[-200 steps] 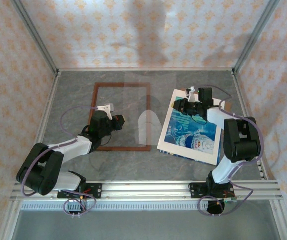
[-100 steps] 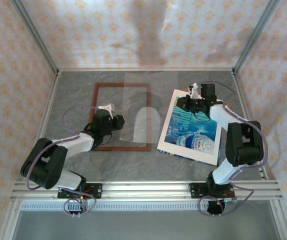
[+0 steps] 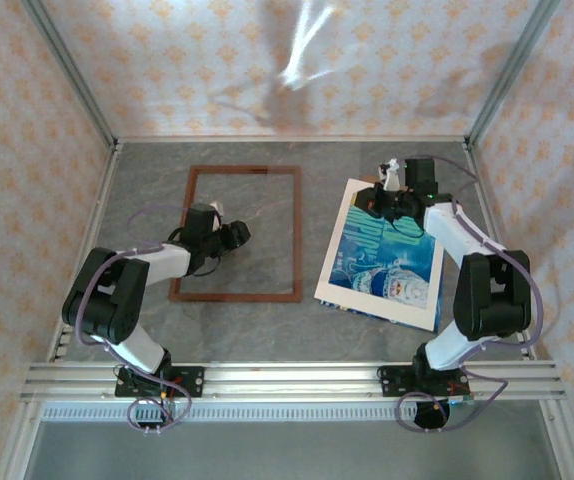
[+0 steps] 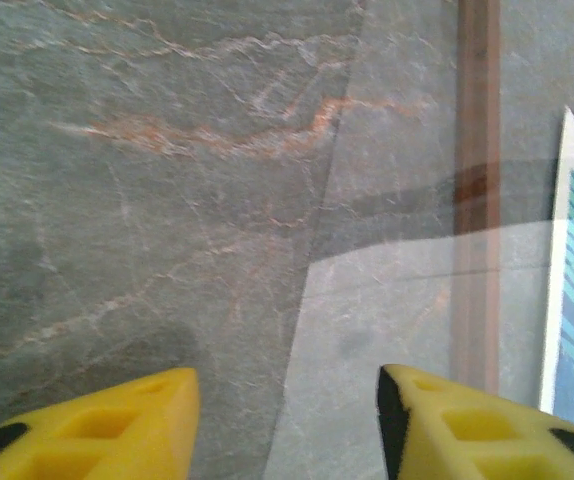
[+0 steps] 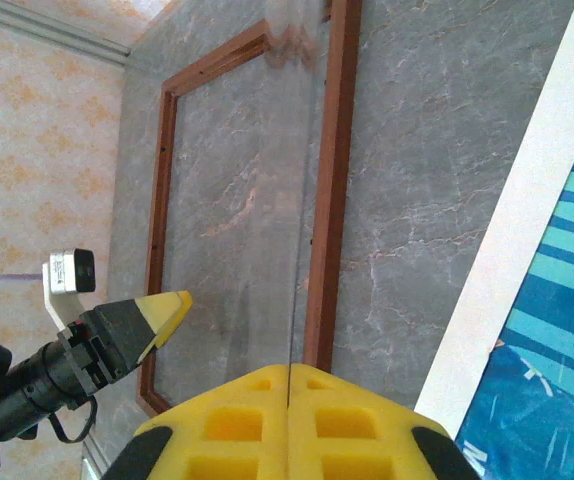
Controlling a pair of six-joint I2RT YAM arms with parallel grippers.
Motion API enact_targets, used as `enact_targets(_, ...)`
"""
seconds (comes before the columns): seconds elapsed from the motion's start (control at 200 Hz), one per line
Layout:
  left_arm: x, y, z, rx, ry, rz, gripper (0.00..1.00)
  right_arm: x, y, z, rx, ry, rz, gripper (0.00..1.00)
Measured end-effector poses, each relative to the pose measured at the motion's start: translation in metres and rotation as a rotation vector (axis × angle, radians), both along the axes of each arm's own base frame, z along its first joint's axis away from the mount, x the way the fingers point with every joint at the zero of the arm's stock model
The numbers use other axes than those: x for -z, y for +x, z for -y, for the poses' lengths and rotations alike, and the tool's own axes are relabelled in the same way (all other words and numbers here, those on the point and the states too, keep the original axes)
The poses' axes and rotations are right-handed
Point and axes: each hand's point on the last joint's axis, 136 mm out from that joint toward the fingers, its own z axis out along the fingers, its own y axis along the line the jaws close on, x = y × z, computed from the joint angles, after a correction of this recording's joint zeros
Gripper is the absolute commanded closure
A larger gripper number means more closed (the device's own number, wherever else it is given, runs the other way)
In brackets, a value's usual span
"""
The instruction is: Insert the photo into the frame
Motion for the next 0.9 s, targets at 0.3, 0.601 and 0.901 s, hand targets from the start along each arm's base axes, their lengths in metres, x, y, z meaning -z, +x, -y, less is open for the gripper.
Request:
enact_targets(0.3, -0.035, 0.003, 0.003, 0.003, -0.040, 0.076, 0.11, -0.077, -0.001, -0.022, -0.077, -0.047, 0.159, 1.00)
enact_targets(0.601, -0.108, 0.017, 0.005, -0.024, -0.116, 0.294, 0.00, -0.168, -0.033, -0.051, -0.201, -0.128, 0.385, 1.00)
enact_targets(0.901, -0.176, 0.028, 0.016, 0.002, -0.239, 0.460, 0.00, -0.233, -0.074, -0.073, -0.309, -0.173, 0.548, 1.00)
